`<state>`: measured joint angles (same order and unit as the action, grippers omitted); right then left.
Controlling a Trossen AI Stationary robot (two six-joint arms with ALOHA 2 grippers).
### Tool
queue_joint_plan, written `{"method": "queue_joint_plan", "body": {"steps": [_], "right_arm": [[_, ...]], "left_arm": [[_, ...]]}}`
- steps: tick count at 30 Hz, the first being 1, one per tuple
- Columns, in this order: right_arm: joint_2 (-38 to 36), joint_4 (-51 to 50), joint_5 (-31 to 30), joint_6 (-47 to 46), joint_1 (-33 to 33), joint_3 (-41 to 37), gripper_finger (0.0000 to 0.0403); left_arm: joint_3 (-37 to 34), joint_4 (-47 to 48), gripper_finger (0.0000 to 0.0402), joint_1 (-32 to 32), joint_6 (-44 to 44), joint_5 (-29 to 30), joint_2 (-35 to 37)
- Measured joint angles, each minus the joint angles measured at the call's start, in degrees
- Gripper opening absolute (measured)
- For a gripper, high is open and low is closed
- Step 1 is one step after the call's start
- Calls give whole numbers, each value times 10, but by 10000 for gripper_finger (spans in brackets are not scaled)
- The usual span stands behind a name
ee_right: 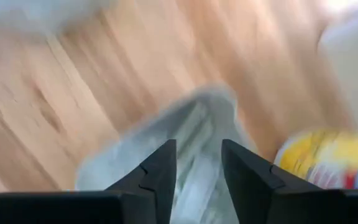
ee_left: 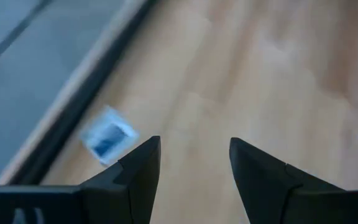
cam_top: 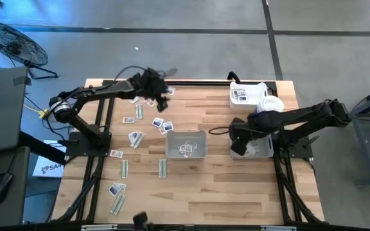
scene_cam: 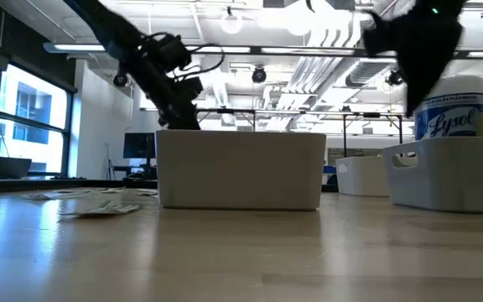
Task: Pick & Place First Aid Supplies
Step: Put the blue pad into the white bin
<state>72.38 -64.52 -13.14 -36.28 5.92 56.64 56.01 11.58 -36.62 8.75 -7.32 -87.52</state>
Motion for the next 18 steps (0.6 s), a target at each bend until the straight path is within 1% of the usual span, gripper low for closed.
{"method": "queue_joint_plan", "body": {"steps": [3,6,10,14,18], "right_arm": [[0,42,-37,48,5,19,123],[0,104,-44,96,5,21,122],[0,184,-37,140,0,12,118],[0,231,-30,154,-3,1,118],[0,238,-30,152,-3,-3,117]], "left_arm": [[8,-40,188,-47,-55,-17,-27],[44,-22,188,-68,-74,-17,-74],[117,39,188,-65,-75,3,-149],[185,104,188,-66,-82,17,-221],[216,109,188,-66,-96,52,-264]]}}
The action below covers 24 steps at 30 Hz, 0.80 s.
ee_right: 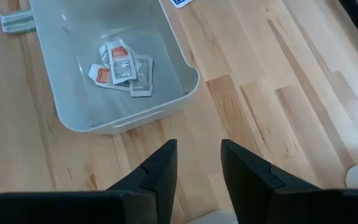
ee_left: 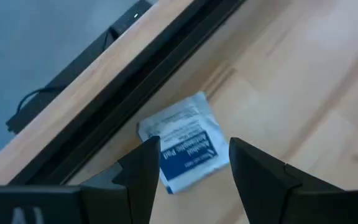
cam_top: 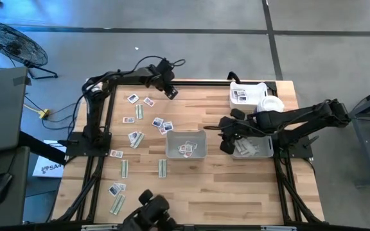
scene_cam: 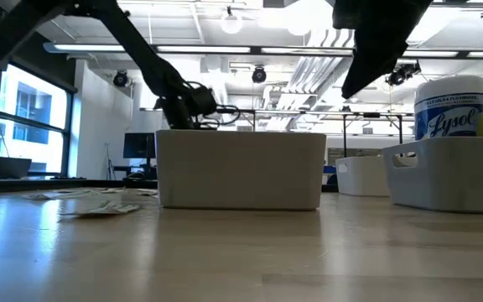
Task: Pick & Place First Aid Supplies
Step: Put the blue pad into the white bin
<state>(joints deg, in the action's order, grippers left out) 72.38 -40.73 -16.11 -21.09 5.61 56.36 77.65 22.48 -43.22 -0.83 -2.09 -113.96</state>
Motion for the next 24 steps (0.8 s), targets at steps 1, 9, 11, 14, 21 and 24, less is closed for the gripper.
{"method": "queue_joint_plan", "body": {"steps": [1,9,11,14,21,24], "right_arm": [[0,1,0,-4,0,0,117],[0,1,-1,-19,0,0,117],[0,2,-1,-20,0,0,117],[0,5,-3,-20,0,0,118],[0,16,-8,-24,0,0,118],[0,17,-19,-24,0,0,118]], "left_arm": [[3,0,188,-1,-5,0,-6],[5,21,188,-7,3,-46,-24],[5,27,188,-6,8,-47,-24],[6,51,188,-3,18,-51,-23],[-26,82,188,2,36,-65,-5],[-59,81,188,3,32,-68,20]]}}
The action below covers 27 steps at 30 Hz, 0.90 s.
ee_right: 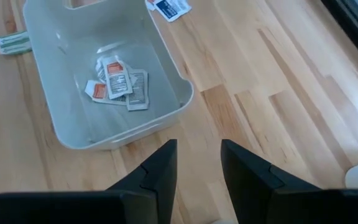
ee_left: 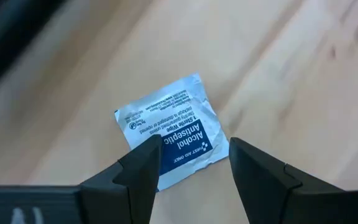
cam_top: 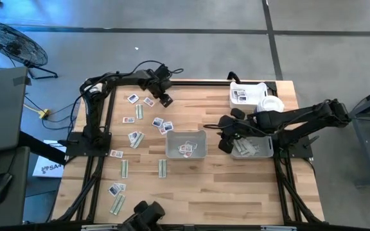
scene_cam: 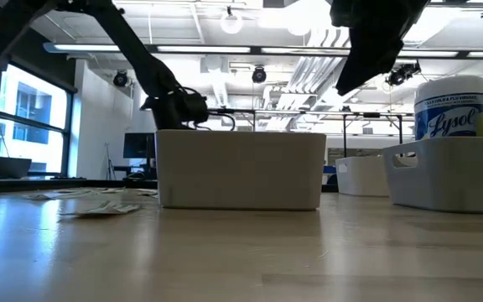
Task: Pick & Place First Aid Supplies
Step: Put the blue pad into the white bin
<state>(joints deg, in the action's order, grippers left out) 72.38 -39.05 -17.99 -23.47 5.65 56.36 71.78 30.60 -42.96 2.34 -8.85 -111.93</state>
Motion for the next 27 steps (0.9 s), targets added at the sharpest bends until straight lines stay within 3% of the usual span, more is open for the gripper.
{"method": "queue_joint_plan", "body": {"steps": [6,11,21,27], "right_arm": [[0,5,-10,18,0,0,118],[0,10,-27,44,0,0,117],[0,23,-47,58,0,0,117],[0,27,-32,57,0,0,118]], "left_arm": [[-85,-4,188,0,-27,4,78],[-140,-93,188,5,-46,24,130],[-156,-181,188,103,-141,183,107],[-156,-162,188,110,-198,253,103]]}}
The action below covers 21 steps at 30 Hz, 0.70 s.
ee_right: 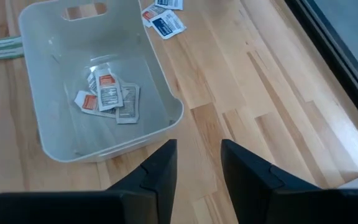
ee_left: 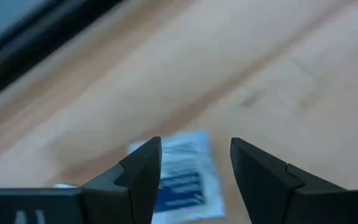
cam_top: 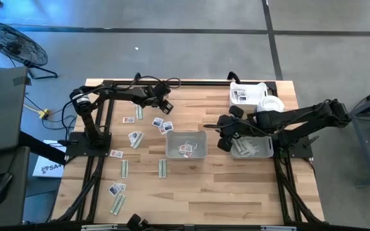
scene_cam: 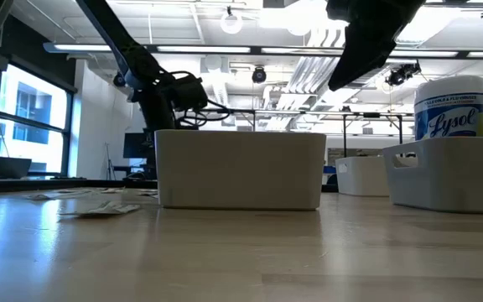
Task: Pick & Place First Aid Supplies
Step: Put the blue pad into the white bin
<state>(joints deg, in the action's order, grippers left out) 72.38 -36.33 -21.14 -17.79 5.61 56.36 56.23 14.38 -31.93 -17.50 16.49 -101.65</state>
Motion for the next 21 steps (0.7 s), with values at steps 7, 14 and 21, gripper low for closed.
{"method": "queue_joint_plan", "body": {"steps": [7,14,21], "right_arm": [[0,2,3,-1,0,0,118],[0,2,9,-1,0,0,118],[0,2,12,-1,0,0,117]], "left_arm": [[1,-26,188,3,-13,-7,-10],[2,-35,188,5,-37,12,-40],[2,-35,146,5,-42,9,-45]]}}
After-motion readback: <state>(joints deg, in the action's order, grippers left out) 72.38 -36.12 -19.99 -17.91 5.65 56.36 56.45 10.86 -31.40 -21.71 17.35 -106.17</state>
